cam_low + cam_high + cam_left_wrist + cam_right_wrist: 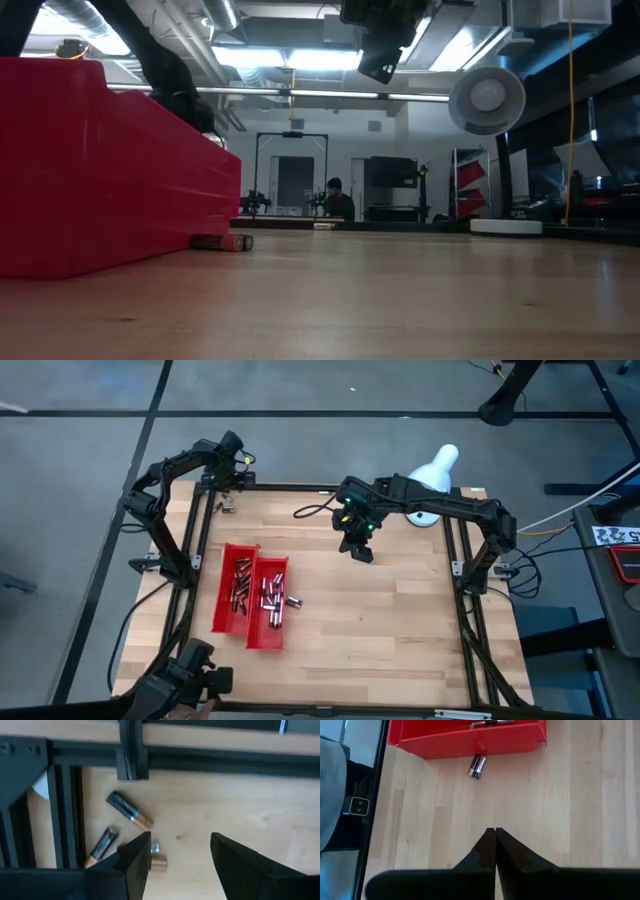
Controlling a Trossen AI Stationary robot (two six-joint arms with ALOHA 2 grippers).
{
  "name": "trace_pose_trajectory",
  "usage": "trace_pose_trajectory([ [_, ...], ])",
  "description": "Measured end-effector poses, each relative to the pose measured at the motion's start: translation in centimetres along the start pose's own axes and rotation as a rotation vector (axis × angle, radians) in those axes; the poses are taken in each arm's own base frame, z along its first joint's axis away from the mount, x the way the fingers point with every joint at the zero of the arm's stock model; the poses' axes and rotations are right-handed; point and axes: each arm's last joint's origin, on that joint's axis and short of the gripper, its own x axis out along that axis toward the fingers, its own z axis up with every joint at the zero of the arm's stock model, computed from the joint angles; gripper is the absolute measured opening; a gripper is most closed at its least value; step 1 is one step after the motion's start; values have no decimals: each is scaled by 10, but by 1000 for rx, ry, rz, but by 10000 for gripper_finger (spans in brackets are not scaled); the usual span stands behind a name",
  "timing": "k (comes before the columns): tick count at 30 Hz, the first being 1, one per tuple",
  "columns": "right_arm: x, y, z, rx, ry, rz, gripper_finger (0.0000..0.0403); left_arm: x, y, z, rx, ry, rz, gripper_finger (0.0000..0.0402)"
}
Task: Sort batteries
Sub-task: Put the black battery into the left red bin
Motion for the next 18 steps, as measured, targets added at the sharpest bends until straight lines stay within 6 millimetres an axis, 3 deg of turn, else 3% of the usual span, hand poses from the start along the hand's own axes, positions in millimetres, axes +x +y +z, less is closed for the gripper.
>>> trace_pose_trajectory([
  [4, 0, 0, -1, -15, 12, 8, 5, 0, -6, 0, 194, -29, -12, 193],
  [14, -1, -1, -1, -37, 7, 13, 5, -3, -27, -26, 1087, 90, 91, 193],
  [18, -1, -2, -1, -39, 1, 12, 5, -3, -35, -31, 1206, 96, 98, 193],
])
